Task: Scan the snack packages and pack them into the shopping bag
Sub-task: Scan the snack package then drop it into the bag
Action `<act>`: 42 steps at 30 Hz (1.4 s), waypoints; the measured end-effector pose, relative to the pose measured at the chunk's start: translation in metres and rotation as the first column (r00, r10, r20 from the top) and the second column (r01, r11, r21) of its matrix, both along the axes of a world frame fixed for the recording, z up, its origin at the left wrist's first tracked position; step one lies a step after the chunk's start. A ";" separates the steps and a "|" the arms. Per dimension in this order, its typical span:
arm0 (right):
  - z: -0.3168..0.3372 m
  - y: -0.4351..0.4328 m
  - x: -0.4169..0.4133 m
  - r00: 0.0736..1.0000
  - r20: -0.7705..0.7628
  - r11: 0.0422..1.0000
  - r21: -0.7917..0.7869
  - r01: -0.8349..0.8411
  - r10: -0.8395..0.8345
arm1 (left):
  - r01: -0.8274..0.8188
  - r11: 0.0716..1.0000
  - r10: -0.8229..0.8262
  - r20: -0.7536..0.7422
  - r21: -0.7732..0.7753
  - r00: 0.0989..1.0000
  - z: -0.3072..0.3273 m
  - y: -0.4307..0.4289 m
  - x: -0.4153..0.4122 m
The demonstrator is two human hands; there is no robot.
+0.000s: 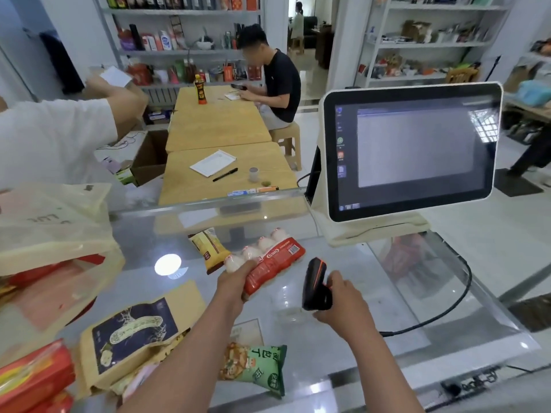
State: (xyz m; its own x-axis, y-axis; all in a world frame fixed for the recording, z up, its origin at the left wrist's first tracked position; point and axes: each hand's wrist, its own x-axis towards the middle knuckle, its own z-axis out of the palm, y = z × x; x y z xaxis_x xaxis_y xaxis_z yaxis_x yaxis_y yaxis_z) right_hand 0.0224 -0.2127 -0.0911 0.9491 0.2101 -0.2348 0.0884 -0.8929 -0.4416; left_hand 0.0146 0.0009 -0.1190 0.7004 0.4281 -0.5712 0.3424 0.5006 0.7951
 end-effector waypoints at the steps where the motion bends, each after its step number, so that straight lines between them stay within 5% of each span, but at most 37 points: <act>1: -0.001 0.000 0.000 0.999 0.023 0.998 0.052 0.024 -0.025 | 0.011 1.000 -0.012 0.016 0.006 1.000 0.000 0.000 0.000; 10: 0.038 -0.019 0.002 0.977 0.109 0.946 0.287 0.148 -0.186 | 0.090 0.992 -0.101 0.144 0.083 0.984 -0.010 -0.002 -0.011; 42: 0.050 -0.020 -0.003 0.977 0.067 0.899 0.409 0.158 -0.202 | 0.154 0.981 -0.171 0.139 0.120 0.975 -0.027 0.003 -0.010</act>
State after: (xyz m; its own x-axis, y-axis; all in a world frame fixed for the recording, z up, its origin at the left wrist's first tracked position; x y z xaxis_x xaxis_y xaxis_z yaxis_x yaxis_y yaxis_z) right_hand 0.0197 -0.2327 -0.0410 0.9940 0.0886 -0.0645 0.0085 -0.6488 -0.7609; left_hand 0.0045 0.0039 -0.1455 0.8389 0.3548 -0.4128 0.2867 0.3567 0.8891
